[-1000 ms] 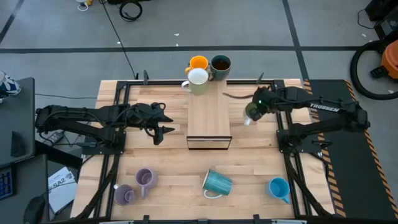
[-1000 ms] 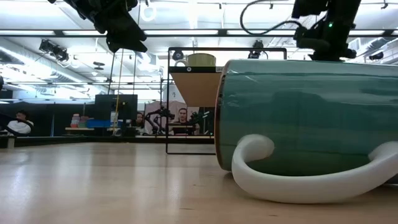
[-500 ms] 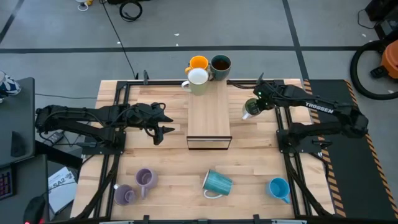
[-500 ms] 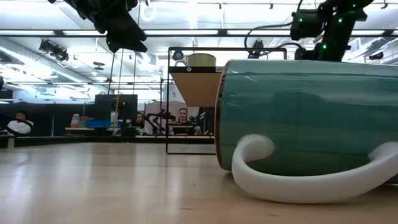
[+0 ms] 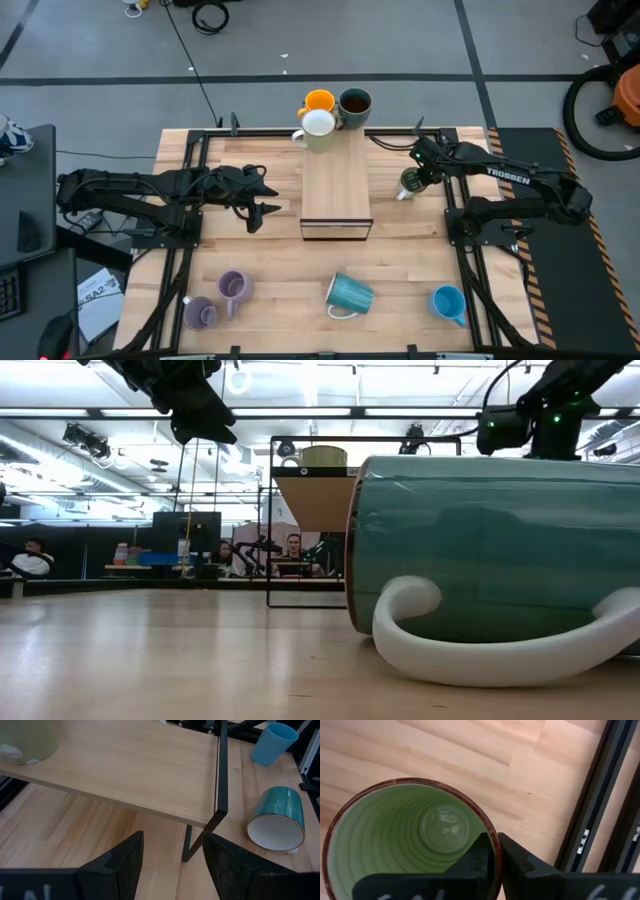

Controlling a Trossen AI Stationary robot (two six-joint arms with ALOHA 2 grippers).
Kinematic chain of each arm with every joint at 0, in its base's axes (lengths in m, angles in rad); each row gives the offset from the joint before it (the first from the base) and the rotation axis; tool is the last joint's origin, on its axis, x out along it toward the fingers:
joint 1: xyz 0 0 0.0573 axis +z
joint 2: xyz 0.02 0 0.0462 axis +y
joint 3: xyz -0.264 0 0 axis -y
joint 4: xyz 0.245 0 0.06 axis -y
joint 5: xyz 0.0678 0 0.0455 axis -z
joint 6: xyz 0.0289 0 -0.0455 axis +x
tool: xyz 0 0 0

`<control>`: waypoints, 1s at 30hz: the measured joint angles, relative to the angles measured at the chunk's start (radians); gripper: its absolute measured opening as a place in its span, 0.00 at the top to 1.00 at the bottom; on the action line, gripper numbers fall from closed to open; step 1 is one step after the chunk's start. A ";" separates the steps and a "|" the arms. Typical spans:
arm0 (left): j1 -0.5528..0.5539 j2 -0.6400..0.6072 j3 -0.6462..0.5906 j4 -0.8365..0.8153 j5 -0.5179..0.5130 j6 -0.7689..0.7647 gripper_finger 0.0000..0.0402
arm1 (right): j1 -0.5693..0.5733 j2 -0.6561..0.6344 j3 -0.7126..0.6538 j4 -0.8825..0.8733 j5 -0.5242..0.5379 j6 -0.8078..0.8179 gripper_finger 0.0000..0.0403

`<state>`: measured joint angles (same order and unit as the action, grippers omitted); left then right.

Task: Place coffee mugs
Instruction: Put the light green mug on the shelf

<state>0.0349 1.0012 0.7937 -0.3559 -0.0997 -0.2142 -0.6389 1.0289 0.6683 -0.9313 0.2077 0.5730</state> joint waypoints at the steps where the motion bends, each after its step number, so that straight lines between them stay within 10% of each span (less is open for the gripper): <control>1: 0.000 0.000 0.000 0.000 0.000 0.000 0.48 | 0.000 -0.001 -0.002 0.002 0.000 0.000 0.91; 30: 0.000 0.000 0.000 0.000 0.000 0.000 0.48 | 0.000 0.000 -0.005 0.025 -0.003 0.027 0.66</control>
<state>0.0349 1.0012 0.7937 -0.3561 -0.0997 -0.2142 -0.6388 1.0290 0.6628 -0.9062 0.2050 0.6002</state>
